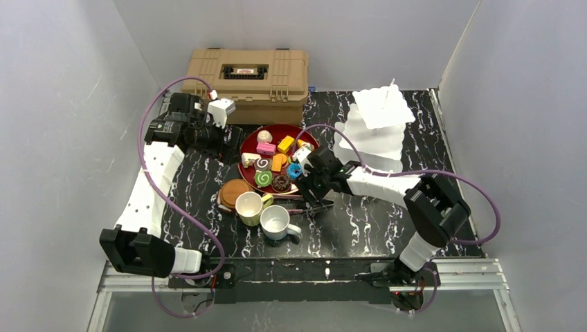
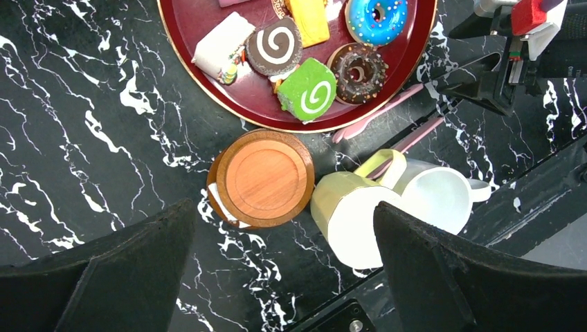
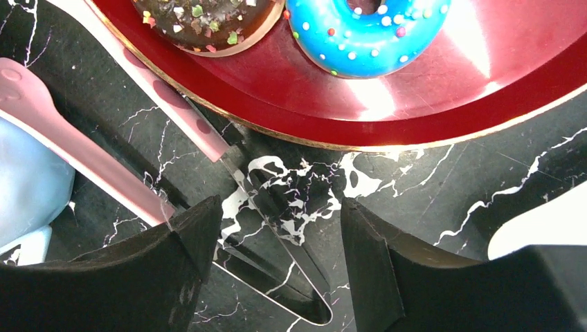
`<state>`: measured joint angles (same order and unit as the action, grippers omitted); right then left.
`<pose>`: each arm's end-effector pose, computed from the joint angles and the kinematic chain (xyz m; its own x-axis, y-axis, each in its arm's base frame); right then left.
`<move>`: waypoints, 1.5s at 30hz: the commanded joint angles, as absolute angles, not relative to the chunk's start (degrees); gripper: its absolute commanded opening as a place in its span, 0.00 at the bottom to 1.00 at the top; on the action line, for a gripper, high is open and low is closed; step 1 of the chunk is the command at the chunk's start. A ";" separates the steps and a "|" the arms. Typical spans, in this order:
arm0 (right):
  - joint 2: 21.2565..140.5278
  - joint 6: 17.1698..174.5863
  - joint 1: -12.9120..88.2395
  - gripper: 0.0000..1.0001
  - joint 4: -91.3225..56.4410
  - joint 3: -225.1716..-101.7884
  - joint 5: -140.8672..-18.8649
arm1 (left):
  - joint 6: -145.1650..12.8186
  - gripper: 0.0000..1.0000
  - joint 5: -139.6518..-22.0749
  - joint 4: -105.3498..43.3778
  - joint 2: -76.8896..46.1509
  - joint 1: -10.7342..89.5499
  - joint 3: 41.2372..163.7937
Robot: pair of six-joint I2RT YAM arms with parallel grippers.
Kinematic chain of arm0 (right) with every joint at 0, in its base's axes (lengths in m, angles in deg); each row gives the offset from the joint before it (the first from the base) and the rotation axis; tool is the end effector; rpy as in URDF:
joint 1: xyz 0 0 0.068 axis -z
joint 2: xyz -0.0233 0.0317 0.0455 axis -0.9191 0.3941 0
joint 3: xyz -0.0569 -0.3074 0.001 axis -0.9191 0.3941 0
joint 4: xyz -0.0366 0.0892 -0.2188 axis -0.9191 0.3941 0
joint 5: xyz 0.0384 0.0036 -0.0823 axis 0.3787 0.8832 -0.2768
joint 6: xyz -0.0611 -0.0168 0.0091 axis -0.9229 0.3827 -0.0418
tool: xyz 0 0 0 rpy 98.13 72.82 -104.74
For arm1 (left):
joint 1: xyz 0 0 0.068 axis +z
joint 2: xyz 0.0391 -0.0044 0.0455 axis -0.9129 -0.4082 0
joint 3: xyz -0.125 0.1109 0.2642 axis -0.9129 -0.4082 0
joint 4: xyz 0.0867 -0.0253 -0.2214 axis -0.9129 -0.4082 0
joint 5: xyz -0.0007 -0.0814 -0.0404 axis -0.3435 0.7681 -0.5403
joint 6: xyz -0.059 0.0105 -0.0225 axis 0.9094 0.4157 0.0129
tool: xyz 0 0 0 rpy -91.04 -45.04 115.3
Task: Serve the afternoon tea
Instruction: Pick up the clamp from the center of the board.
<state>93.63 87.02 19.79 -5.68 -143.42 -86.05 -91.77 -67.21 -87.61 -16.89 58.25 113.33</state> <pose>0.2238 0.2417 0.2326 -0.5001 -0.5887 -0.6351 -0.7606 0.6493 -0.0029 0.2394 -0.0509 0.4037 -0.6305 0.3115 -0.7109 0.5376 0.8359 -0.1105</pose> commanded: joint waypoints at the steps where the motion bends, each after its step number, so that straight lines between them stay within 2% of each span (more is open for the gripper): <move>1: 95.14 85.40 19.14 0.71 -8.37 -143.60 -84.14 | -92.87 0.99 -67.65 -89.62 -15.11 58.30 114.94; 10: 96.23 84.94 17.79 0.68 -10.12 -141.26 -85.09 | -93.04 0.99 -67.50 -89.78 -15.41 58.26 115.46; 11: 96.75 84.41 17.61 0.64 -10.25 -141.30 -85.64 | -92.97 0.99 -67.50 -89.90 -15.48 58.26 115.48; 12: 97.44 83.35 17.52 0.51 -10.58 -141.19 -84.92 | -93.03 0.99 -67.63 -89.89 -15.46 58.21 115.55; 13: 98.33 82.65 17.50 0.47 -10.30 -141.36 -84.66 | -92.98 0.99 -67.66 -90.00 -15.46 58.25 115.67; 15: 99.90 82.21 17.04 0.42 -9.86 -141.27 -86.53 | -93.25 0.99 -67.83 -90.05 -15.46 58.26 115.79; 16: 100.14 81.46 16.81 0.36 -10.43 -140.83 -86.31 | -93.22 0.99 -67.92 -90.12 -15.38 58.26 115.83; 19: 99.26 81.30 16.48 0.27 -10.80 -140.12 -86.58 | -93.31 0.99 -68.03 -90.27 -15.14 58.25 115.70; 26: 89.45 80.91 14.80 0.04 -10.37 -137.80 -88.30 | -93.36 0.99 -67.60 -90.25 -14.68 58.26 115.56; 28: 86.19 80.34 14.34 0.01 -10.52 -136.98 -89.52 | -93.28 0.99 -67.51 -90.25 -14.59 58.26 115.64; 39: 76.73 78.85 14.32 0.01 -2.04 -142.02 -95.06 | -93.29 0.99 -64.69 -90.30 -13.70 58.26 115.86; 45: 73.74 80.92 14.32 0.01 -0.26 -148.58 -95.20 | -96.71 0.99 -53.99 -90.61 -10.83 58.21 115.68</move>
